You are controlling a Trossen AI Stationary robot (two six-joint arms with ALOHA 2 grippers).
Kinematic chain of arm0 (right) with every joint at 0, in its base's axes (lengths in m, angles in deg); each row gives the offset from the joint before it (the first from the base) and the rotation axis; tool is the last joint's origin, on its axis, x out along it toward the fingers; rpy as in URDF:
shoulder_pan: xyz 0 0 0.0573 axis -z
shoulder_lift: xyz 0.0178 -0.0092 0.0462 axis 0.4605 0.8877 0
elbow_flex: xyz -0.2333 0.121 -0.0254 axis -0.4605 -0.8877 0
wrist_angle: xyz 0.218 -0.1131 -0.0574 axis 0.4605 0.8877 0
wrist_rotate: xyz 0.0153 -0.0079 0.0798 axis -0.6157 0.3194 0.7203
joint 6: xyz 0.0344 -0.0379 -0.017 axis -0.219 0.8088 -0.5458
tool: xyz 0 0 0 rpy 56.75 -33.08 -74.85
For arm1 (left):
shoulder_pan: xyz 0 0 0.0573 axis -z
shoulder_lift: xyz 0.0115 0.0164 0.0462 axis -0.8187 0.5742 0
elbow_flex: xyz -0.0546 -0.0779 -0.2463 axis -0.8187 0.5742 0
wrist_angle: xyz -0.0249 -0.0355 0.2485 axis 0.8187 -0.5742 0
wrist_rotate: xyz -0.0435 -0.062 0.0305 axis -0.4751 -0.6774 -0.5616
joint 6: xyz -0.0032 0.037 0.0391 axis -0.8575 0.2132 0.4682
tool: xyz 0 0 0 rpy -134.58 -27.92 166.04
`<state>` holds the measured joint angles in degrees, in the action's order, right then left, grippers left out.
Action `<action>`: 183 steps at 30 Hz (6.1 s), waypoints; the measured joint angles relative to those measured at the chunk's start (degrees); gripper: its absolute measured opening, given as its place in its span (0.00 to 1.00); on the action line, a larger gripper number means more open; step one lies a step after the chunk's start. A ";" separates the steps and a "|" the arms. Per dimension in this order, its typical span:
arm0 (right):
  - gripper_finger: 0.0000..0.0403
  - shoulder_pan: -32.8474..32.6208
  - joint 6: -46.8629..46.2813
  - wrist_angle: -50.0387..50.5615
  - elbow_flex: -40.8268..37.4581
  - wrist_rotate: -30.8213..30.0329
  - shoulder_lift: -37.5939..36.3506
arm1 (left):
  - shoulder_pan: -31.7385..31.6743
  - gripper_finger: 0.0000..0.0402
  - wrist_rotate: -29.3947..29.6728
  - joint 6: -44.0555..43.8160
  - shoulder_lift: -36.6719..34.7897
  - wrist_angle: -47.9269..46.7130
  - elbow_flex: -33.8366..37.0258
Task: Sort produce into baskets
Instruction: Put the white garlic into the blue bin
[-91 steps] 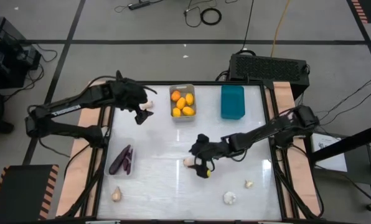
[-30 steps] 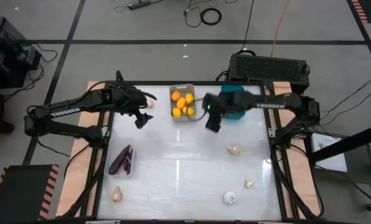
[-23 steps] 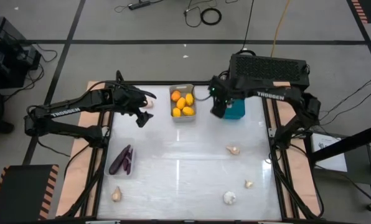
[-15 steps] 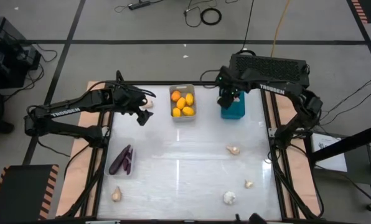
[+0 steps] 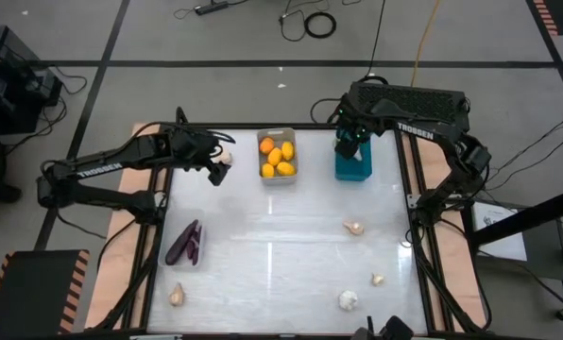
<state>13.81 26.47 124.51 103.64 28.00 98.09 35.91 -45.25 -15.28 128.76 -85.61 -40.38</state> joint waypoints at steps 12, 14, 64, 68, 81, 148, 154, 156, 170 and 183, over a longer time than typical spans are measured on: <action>0.64 -1.17 -10.72 8.17 3.41 16.85 -2.01 | -12.77 0.93 -4.57 11.86 4.11 -1.48 -0.09; 0.64 -2.84 -12.51 8.11 3.41 19.10 -3.60 | -15.66 0.93 -5.95 13.39 7.11 -1.11 -0.09; 0.64 -38.22 -39.72 -5.13 3.48 3.89 -16.92 | -27.40 0.44 -14.19 25.30 38.40 8.09 -0.02; 0.64 -39.97 -41.30 -5.12 3.48 3.89 -16.92 | -26.90 0.39 -15.04 22.37 37.44 6.90 0.02; 0.64 -46.84 -45.35 -5.04 3.46 -0.37 -16.92 | -8.15 0.38 -26.72 5.39 25.01 28.34 0.02; 0.81 -64.31 -71.84 11.62 -10.35 -5.07 -16.94 | -0.33 0.71 -19.63 32.65 40.72 -8.17 -58.03; 0.87 -58.20 -65.26 3.25 -18.48 1.60 -16.91 | -4.24 0.71 -32.98 31.87 29.24 -10.44 -45.74; 0.88 -57.29 -64.25 1.12 -20.42 1.90 -16.87 | -4.74 0.71 -33.16 29.42 25.33 -7.29 -39.42; 0.88 -52.48 -58.16 -8.98 -28.92 5.86 -16.90 | -4.96 0.71 -32.13 16.19 9.07 10.88 -7.67; 0.87 -52.59 -58.29 -17.52 -35.22 5.82 -16.90 | -5.32 0.71 -32.23 4.08 -1.00 35.94 8.85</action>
<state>-38.77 -31.82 106.99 68.42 33.82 81.19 30.59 -77.48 -11.20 127.76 -49.67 -31.54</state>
